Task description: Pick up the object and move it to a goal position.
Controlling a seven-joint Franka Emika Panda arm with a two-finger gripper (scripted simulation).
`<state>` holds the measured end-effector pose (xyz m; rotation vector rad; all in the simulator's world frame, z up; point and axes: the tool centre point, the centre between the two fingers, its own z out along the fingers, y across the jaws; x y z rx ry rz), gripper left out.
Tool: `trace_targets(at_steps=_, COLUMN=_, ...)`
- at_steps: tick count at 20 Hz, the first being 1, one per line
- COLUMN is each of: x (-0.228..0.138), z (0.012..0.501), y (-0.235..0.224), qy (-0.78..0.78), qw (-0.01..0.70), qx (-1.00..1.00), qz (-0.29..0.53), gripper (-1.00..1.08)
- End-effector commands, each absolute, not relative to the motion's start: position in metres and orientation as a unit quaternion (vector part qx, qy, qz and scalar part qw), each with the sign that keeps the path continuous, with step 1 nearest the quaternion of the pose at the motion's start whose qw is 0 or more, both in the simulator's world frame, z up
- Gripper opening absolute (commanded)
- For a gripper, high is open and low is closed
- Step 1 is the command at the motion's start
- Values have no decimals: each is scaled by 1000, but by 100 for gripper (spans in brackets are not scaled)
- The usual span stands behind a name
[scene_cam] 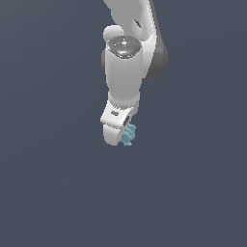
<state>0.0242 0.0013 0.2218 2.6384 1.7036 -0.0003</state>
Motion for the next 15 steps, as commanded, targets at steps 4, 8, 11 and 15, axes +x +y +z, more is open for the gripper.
trace_targets(at_steps=4, x=15, z=270, y=-5, qy=543, qw=0, qx=840, qz=0, gripper=-100)
trace_targets(at_steps=8, x=12, z=293, y=-9, qy=543, qw=0, qx=840, qz=0, gripper=-100)
trace_targets(at_steps=11, x=11, z=303, y=-11, qy=542, qw=0, qx=840, qz=0, gripper=-100)
trace_targets(at_steps=15, x=11, z=308, y=-12, qy=542, qw=0, qx=840, qz=0, gripper=-100)
